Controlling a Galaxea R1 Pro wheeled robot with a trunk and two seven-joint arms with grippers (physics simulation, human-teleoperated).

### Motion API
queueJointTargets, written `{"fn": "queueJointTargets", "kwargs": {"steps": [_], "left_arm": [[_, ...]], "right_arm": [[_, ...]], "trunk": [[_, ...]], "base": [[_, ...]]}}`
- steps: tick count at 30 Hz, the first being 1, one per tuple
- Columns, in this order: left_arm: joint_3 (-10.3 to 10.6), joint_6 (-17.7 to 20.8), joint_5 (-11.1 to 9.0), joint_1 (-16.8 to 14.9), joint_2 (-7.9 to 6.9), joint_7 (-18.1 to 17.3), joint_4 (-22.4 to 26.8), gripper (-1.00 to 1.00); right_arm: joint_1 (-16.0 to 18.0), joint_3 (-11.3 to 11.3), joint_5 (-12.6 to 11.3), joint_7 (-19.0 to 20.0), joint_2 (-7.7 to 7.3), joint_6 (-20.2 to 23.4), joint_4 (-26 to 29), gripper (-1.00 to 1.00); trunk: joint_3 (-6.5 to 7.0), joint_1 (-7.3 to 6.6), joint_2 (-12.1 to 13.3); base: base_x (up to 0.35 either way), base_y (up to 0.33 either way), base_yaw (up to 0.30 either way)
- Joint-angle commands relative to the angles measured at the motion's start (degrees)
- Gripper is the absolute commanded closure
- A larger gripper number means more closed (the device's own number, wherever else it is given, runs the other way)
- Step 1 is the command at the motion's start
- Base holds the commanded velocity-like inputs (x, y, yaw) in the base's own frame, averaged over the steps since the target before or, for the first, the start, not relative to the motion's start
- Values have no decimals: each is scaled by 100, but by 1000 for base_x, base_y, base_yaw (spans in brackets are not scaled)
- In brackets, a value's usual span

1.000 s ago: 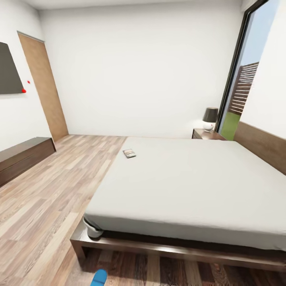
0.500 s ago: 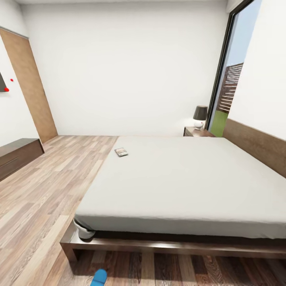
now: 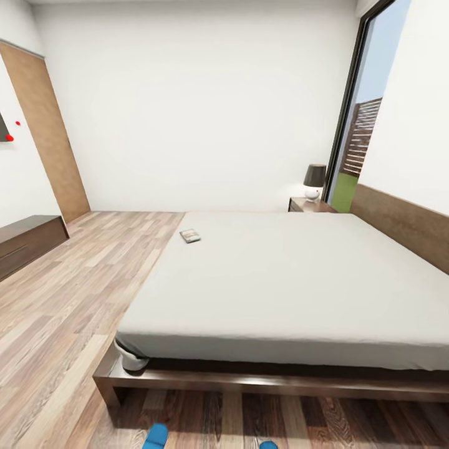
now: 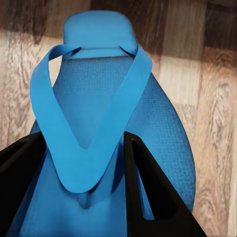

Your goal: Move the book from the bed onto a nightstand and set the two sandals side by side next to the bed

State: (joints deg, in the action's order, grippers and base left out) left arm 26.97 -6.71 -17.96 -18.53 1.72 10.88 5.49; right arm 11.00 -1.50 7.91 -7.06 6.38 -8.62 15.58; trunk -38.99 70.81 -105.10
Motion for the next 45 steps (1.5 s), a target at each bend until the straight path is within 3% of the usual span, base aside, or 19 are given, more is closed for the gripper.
{"fn": "queueJointTargets", "kwargs": {"steps": [1, 9, 21, 27, 35, 45], "left_arm": [[50, -2, -43, -5, 9, 25, -6, 100], [47, 517, -67, -41, 27, -7, 32, 100], [65, 961, -69, -177, 39, -18, 621, 100], [51, 1110, -67, -303, 39, -8, 846, 100], [3, 1070, -81, -321, 24, -37, 834, 100], [8, 893, -71, -318, 0, -350, 810, 100]], "right_arm": [[38, -7, 54, -57, 42, 143, 55, 100], [234, -24, 61, -66, 182, 990, 490, 100], [512, -36, 61, -67, 314, 1156, 687, 100], [666, -40, 61, -60, 316, 1539, 695, 100], [692, -35, 61, -38, 292, 1572, 670, 100], [696, -54, 63, -39, 306, 1560, 682, 100]], "trunk": [[-24, 22, -44], [-168, 198, -365], [-186, 220, -405], [-222, 264, -485], [-365, 439, -806], [-545, 659, -1207]], "base": [[0, 0, 0], [0, 0, 0], [0, 0, 0], [0, 0, 0], [0, 0, 0], [0, 0, 0]]}}
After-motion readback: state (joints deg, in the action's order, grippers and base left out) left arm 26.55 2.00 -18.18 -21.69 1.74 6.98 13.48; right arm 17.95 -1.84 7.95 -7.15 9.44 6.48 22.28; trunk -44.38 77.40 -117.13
